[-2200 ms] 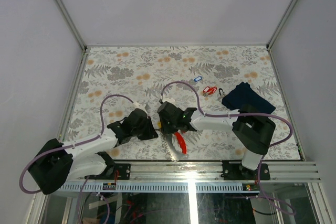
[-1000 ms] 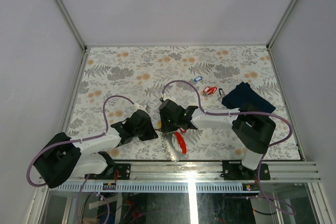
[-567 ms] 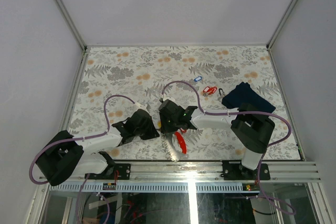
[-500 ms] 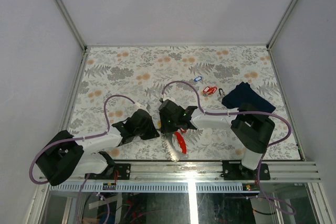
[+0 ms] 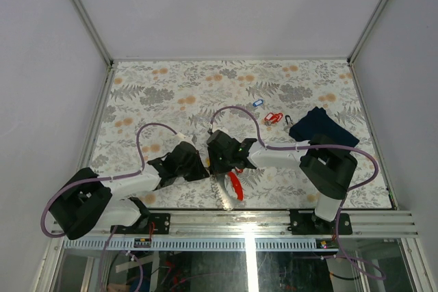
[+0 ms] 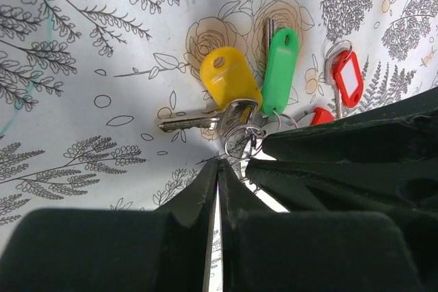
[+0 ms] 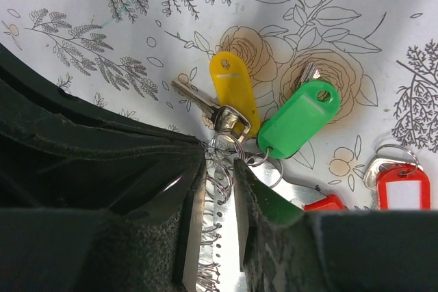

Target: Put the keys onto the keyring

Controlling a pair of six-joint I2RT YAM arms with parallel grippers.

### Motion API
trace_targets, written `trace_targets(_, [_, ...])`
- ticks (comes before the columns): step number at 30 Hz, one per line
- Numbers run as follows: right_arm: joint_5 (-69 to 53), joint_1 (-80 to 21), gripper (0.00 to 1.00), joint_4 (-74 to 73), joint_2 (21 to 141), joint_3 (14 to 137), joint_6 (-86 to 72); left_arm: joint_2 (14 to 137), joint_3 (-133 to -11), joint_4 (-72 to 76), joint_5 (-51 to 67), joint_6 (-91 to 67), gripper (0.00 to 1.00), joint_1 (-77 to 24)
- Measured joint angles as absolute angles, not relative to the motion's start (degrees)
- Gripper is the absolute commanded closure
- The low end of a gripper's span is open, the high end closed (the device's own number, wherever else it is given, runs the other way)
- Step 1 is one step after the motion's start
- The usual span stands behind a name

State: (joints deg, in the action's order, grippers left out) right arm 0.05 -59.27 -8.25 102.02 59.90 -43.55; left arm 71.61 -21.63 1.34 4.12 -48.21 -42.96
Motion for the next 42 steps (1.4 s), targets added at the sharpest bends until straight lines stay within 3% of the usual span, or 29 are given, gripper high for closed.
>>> trace_targets(42, [3.99,-58.74,0.71,-5.52,96.60,55.31,-43.97,73.10,-21.87,3.44,4.40,-48.18,1.00,-42.96])
